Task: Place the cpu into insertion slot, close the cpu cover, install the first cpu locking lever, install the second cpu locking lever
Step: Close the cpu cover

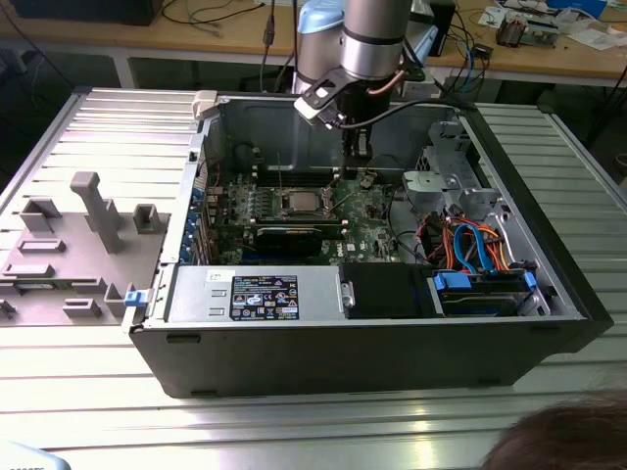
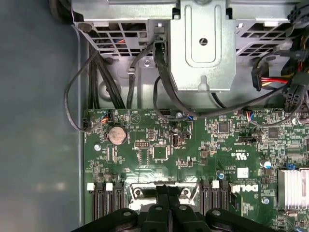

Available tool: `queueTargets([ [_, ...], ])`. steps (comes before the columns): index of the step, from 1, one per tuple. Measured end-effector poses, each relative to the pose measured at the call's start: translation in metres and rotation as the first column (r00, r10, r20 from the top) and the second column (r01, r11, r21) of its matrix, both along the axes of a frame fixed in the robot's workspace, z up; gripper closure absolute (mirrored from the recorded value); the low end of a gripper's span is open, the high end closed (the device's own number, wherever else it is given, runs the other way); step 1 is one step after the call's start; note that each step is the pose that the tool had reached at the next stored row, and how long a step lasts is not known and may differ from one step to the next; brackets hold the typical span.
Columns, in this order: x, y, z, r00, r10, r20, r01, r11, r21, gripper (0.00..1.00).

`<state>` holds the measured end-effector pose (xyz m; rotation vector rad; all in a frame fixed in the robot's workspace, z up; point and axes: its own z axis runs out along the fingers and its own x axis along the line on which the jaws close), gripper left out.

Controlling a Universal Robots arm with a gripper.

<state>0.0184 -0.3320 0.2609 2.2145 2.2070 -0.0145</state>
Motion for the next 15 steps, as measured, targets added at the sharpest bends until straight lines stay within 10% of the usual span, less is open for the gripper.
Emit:
queueTargets([
  [15,0.0271,0.0001,0.0000,1.0000,0.000,-0.0012,0.000,1.0000,0.0004,0.89],
])
